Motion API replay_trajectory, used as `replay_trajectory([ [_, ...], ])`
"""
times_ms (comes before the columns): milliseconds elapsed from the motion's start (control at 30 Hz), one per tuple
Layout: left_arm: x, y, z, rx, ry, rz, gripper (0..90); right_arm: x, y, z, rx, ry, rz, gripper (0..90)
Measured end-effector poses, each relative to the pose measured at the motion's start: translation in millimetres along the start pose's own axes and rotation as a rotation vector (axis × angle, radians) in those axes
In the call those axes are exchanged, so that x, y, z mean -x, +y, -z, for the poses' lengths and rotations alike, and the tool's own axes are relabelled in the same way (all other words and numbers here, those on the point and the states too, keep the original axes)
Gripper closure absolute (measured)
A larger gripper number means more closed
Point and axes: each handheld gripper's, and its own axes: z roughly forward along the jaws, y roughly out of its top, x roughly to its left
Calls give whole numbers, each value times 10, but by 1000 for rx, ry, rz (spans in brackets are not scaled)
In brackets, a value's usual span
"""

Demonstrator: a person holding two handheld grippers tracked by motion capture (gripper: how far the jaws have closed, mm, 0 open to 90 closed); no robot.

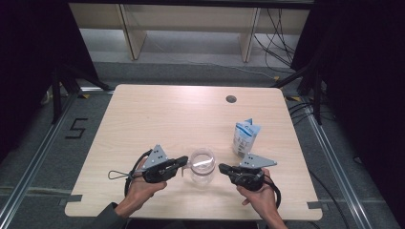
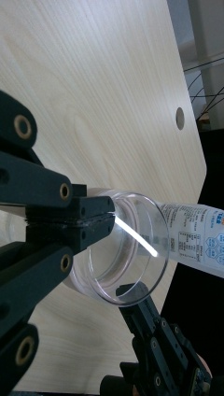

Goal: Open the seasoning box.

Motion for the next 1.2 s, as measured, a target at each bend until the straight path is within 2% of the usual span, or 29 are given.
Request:
replay_trajectory([
  [200,-2,-22,2,14,3,2,885,6,3,-1,9,-11,2,878],
  [233,4,-26,0,21,6,-2,885,-9,4,-10,10,6,-16,878],
  [267,4,-28,-1,22,5,-5,885,2,8,-9,11,0,6,878],
  [333,5,-29,0,22,5,-4,885,-3,10,-9,7,0,-3,880],
  [400,9,-34,3,24,8,-5,885,5,10,-21,15,-10,11,882],
  [467,7,-36,0,27,6,-4,885,-19,10,-28,10,9,-26,882],
  [500,9,-36,-1,27,9,-7,885,7,15,-33,6,15,-3,883],
  [533,13,-38,-3,31,11,-6,885,-10,14,-39,8,11,-19,884],
  [633,7,-35,0,26,7,-7,884,-1,24,-52,16,5,-5,886],
  [667,6,-33,-3,26,8,-12,884,-13,41,-47,-9,-3,-23,886],
  [700,6,-33,-3,25,8,-11,885,2,44,-62,-5,-4,0,890],
  [833,7,-35,-4,28,9,-13,885,-3,62,-83,-10,1,-5,894],
  [867,6,-38,-4,30,9,-8,885,-11,65,-109,7,6,-5,899],
  [967,4,-43,-2,33,9,-3,885,3,80,-107,-14,-1,23,900],
  [1067,1,-40,-3,30,9,-5,885,-4,92,-115,-18,4,23,899],
  [1100,1,-41,-3,31,9,-5,885,-21,96,-111,-22,-2,8,900],
  [1133,3,-41,-3,31,11,-7,885,-5,102,-120,-16,6,33,900],
  [1167,0,-40,-3,30,9,-5,885,-26,104,-117,-24,10,12,900],
  [1200,-3,-40,-4,31,7,-3,885,-28,109,-116,-23,12,12,900],
])
